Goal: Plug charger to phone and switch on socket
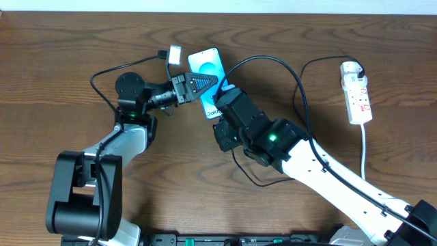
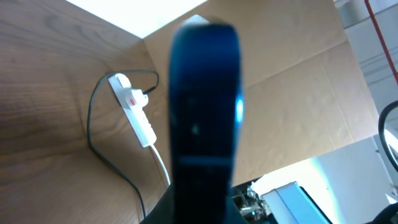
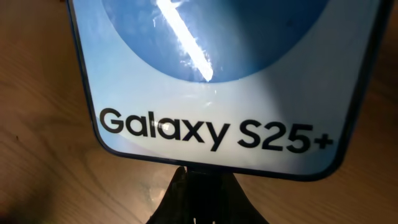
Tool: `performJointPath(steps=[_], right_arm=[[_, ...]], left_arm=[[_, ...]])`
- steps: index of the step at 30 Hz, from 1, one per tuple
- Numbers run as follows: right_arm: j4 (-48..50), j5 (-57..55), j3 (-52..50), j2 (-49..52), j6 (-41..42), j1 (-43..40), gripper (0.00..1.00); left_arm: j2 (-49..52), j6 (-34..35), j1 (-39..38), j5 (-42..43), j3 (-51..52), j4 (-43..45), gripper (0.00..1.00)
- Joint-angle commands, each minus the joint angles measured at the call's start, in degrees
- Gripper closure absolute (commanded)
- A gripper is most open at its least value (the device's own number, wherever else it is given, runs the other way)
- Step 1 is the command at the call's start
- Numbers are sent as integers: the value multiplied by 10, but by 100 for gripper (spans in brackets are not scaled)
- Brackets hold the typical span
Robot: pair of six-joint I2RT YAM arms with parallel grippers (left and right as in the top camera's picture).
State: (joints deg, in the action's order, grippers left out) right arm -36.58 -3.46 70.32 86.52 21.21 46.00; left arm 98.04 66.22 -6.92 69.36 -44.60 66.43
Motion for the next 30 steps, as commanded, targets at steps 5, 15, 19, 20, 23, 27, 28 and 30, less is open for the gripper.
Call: performJointPath(steps=[5, 15, 19, 20, 23, 27, 28, 30], right_arm=[[-12, -27, 13, -43, -3, 1, 50], [-72, -85, 13, -202, -2, -50, 9], [-80, -148, 13, -289, -3, -91, 1], [-85, -160, 13, -305, -3, -99, 1], [-117, -191, 12, -360, -3, -124, 1], [-152, -203, 12, -391, -2, -136, 1], [-159, -208, 12, -395, -2, -136, 1], [-169, -216, 12, -398, -2, -136, 1]], left_arm=[[-4, 16, -9, -5, -2, -24, 93], [-4, 67, -37, -108, -26, -37, 93], [-4, 16, -80, -125, -85, -150, 93], [-4, -12, -89, -131, -105, -201, 93], [0, -144, -123, -181, -196, -438, 93], [28, -243, -141, -183, -291, -601, 93], [40, -250, -141, -173, -307, -617, 93], [70, -253, -141, -146, -335, -635, 93]])
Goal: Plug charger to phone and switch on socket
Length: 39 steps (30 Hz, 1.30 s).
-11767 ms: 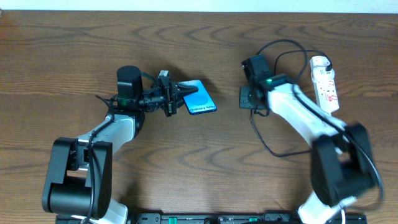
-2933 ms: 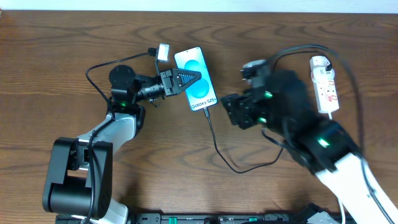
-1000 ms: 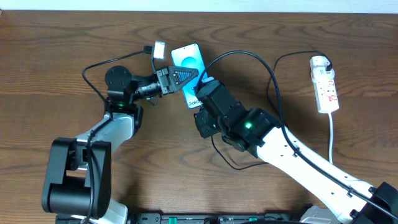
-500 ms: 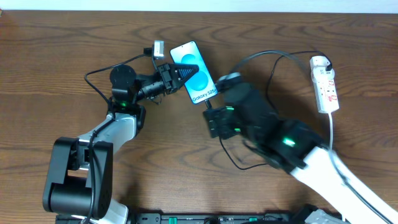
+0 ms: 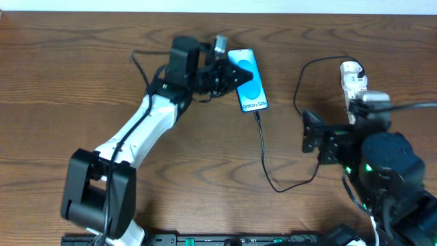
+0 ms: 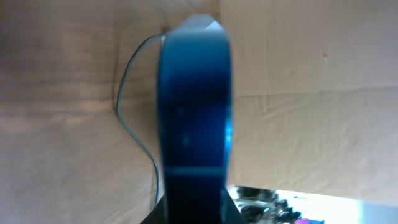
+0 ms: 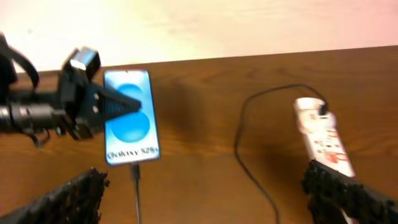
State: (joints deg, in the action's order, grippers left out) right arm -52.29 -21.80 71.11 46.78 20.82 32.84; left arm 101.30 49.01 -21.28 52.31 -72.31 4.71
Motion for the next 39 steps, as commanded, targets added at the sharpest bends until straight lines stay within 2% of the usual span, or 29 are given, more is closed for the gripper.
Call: performJointPath(steps=[1, 7, 14, 15, 17, 32, 39], right_arm=[[-14, -34, 5, 0, 2, -4, 1], [-15, -33, 5, 0, 2, -4, 1], [-11, -34, 5, 0, 2, -4, 1], [-7, -34, 5, 0, 2, -4, 1], [-6, -34, 5, 1, 2, -4, 1], [-7, -33, 4, 3, 4, -4, 1], [-7, -33, 4, 13, 4, -4, 1]], left_arm=[[53, -81, 3, 34, -70, -23, 93], [163, -91, 3, 80, -136, -30, 93], [228, -207, 3, 71, -158, -145, 93], [236, -245, 3, 64, -157, -172, 93], [243, -265, 2, 53, -156, -193, 93], [296, -267, -31, 70, -156, -151, 93], [296, -224, -34, 50, -156, -108, 93]])
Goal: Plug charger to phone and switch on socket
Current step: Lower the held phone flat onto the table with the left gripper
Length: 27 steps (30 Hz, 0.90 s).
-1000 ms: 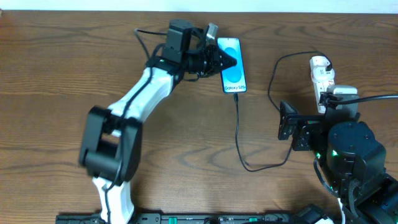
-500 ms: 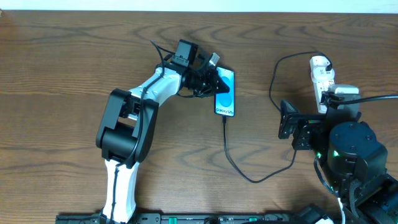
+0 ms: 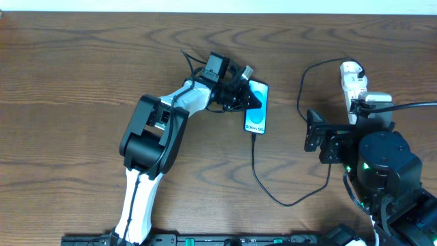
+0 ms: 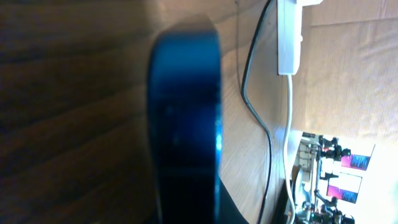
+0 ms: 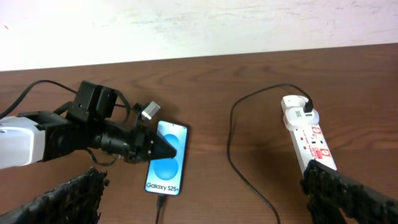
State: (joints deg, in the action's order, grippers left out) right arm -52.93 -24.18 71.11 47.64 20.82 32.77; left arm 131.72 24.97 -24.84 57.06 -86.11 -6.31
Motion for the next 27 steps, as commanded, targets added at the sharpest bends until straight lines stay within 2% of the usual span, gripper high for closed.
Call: performJointPath(steps=[1, 6, 17, 20, 26, 27], right_arm=[[0, -9, 4, 6, 4, -3, 1], [0, -9, 4, 17, 4, -3, 1], [-3, -9, 4, 30, 4, -3, 1], [-5, -9, 4, 30, 4, -3, 1], [-5, -9, 4, 30, 4, -3, 1], [-5, -9, 4, 30, 4, -3, 1]], left_arm=[[-9, 20, 1, -6, -18, 2, 93], [-8, 56, -15, -45, -18, 3, 93], [-7, 56, -30, -53, -18, 4, 91], [-7, 56, -30, -53, -18, 4, 83], [-7, 56, -30, -53, -18, -2, 83], [-7, 56, -30, -53, -18, -3, 79]])
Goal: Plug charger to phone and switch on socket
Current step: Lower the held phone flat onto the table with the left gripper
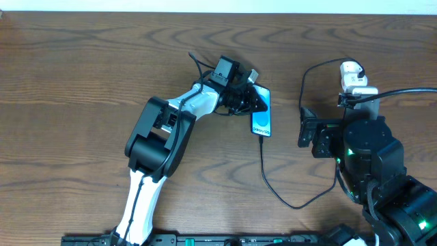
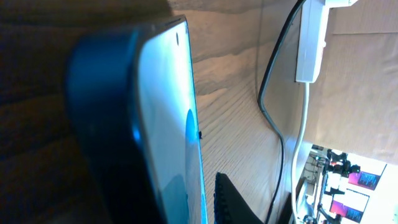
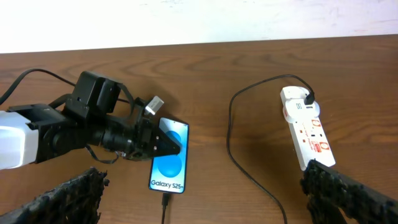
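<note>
The blue Galaxy phone (image 1: 261,117) (image 3: 169,163) lies screen-up on the table, with the black charger cable (image 1: 300,198) plugged into its lower end. My left gripper (image 1: 254,101) straddles the phone's top edge. In the left wrist view a thin gap shows between the screen (image 2: 168,124) and one of the fingers (image 2: 225,200). The white socket strip (image 3: 306,134) (image 1: 351,78) lies at the right and has the cable's plug at its far end. My right gripper (image 3: 202,177) (image 1: 311,133) hangs wide open and empty beside the strip.
The cable (image 3: 233,143) loops across the wood between phone and strip. The strip's white lead runs under my right arm towards the table's front. A pale wall stands beyond the far table edge.
The phone sits a little further right. In the left wrist view it has gone from edge-on between the fingers to one side, with a gap at one finger. The right arm shifted slightly.
At first my left gripper held the phone mid-table with my right gripper close at its lower end. Then the right arm was back by the strip, open, and the cable hung from the phone. The left gripper held the phone further right each time; now it lies flat.
</note>
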Tool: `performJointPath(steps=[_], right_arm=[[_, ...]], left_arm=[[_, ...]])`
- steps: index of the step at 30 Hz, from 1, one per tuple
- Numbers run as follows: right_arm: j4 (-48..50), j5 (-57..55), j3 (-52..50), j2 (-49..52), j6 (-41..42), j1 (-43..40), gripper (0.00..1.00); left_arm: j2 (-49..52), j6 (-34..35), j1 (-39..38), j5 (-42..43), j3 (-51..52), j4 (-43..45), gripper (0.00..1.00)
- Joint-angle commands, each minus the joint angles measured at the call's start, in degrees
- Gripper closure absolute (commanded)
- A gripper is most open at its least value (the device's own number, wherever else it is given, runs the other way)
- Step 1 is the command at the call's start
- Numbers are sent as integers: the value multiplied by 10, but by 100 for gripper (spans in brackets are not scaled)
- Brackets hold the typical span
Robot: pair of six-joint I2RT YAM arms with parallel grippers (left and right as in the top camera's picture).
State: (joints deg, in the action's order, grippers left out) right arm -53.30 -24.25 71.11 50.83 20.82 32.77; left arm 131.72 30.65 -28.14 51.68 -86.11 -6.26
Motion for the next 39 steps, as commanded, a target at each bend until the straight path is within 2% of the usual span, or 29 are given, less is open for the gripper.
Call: performJointPath(steps=[1, 10, 22, 28, 39], right_arm=[[-2, -9, 4, -2, 4, -3, 1], [-2, -9, 4, -2, 4, -3, 1], [-3, -9, 4, -2, 4, -3, 1], [-3, -9, 4, -2, 4, -3, 1], [-1, -7, 4, -2, 4, -3, 1]], left_arm=[[-7, -1, 3, 1, -18, -5, 78], [-7, -2, 3, 0, -18, -5, 59], [-7, -2, 3, -64, -17, -39, 44], [-7, -2, 3, -106, -17, -66, 42], [-7, -19, 3, -169, -15, -101, 32]])
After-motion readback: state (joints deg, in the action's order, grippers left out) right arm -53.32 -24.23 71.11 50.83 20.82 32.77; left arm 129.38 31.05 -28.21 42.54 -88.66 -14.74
